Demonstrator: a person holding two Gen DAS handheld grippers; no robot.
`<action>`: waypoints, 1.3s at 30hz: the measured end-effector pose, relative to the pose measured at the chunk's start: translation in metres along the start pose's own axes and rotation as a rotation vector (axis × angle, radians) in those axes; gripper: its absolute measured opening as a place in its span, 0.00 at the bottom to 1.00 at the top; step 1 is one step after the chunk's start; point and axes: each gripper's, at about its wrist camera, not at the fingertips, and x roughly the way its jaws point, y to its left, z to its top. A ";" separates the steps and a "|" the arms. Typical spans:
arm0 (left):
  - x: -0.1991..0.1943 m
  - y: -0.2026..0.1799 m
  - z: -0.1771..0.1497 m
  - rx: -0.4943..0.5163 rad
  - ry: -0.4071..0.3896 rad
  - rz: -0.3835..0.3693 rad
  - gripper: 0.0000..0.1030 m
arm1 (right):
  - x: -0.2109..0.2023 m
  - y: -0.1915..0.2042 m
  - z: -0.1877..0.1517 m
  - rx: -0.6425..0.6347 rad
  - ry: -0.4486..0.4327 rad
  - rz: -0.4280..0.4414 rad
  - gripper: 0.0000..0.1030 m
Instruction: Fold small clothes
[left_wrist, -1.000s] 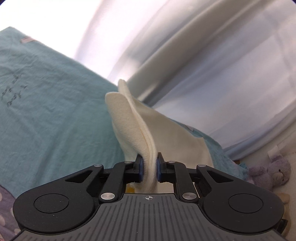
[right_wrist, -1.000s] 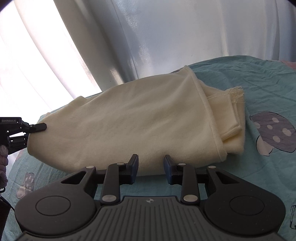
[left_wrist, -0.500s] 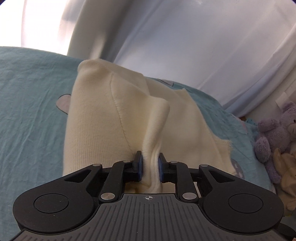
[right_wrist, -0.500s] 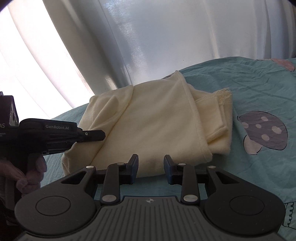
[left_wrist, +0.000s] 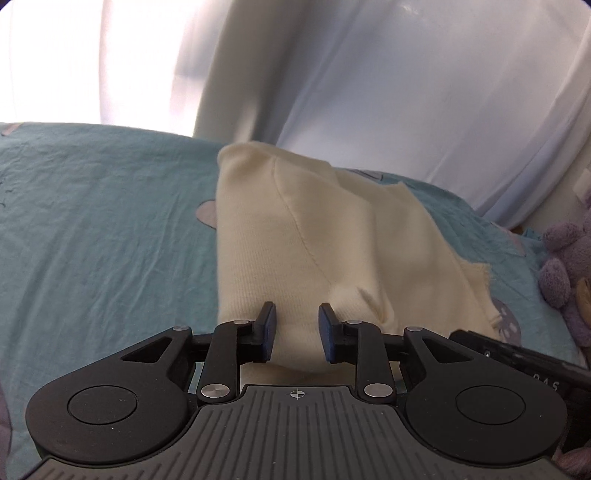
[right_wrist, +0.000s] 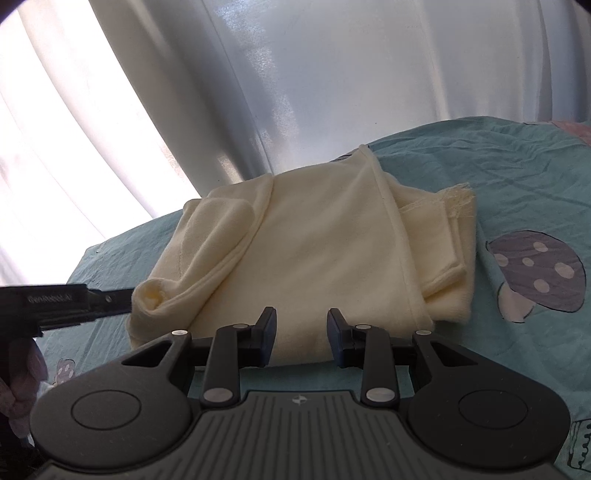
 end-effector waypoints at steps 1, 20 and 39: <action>0.004 -0.002 -0.004 0.002 0.003 0.003 0.27 | 0.001 0.003 0.001 -0.011 0.000 0.006 0.30; -0.007 0.009 -0.030 -0.005 0.029 0.038 0.47 | 0.068 0.031 0.046 0.002 0.167 0.216 0.53; -0.008 0.013 -0.026 -0.036 0.035 0.019 0.50 | 0.078 0.066 0.072 -0.126 0.074 0.139 0.12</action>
